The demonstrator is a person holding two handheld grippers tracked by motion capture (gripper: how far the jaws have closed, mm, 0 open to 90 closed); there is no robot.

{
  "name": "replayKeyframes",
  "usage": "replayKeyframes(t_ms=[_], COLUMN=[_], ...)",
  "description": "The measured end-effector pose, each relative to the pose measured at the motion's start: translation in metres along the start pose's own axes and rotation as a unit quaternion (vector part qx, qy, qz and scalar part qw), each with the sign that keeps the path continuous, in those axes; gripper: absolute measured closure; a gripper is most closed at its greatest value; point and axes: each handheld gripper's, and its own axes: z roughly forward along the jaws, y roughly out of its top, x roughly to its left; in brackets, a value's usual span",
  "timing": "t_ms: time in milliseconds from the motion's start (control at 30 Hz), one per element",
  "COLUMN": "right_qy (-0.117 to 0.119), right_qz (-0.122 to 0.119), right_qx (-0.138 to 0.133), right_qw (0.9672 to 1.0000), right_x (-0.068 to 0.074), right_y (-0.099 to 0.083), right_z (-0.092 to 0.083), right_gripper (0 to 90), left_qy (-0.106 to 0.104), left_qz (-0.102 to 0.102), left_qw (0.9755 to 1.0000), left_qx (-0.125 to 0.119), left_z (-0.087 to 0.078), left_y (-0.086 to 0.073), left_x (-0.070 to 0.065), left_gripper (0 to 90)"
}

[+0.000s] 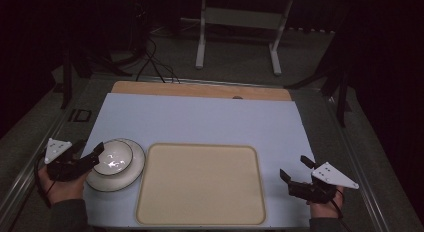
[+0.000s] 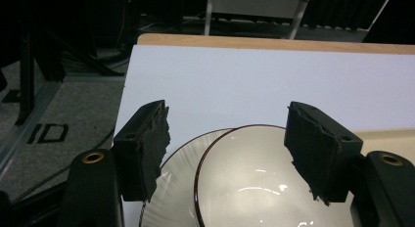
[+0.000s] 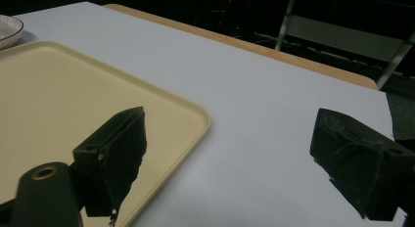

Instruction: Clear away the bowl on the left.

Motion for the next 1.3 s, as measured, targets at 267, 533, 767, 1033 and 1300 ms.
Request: replayKeyframes(t_ms=[267,533,767,1033,1300], right_qy=[-0.001,-0.002,-0.003,-0.004,-0.004], right_qz=[-0.001,-0.002,-0.002,-0.003,-0.003], right_qx=[0.000,0.000,-0.001,-0.001,-0.001], right_qw=[1.0000,1.0000,1.0000,1.0000,1.0000], right_x=[0.000,0.000,0.000,0.000,0.000], right_y=[0.000,0.000,0.000,0.000,0.000], right_z=[0.000,0.000,0.000,0.000,0.000], right_gripper=[13.4,13.4,13.4,13.4,13.4], left_qy=[0.002,0.002,0.004,0.006,0.015], left_qz=[-0.007,-0.009,-0.011,-0.006,0.003], left_qw=[0.9999,0.9998,0.9996,0.9989,0.9973], left_qx=[0.010,0.018,0.026,0.047,0.072], left_z=[0.004,0.007,0.010,0.015,0.023], left_y=[-0.001,-0.001,-0.003,-0.005,-0.009], left_x=[0.006,0.010,0.015,0.021,0.021], left_gripper=[33.7,33.7,33.7,33.7,34.6])
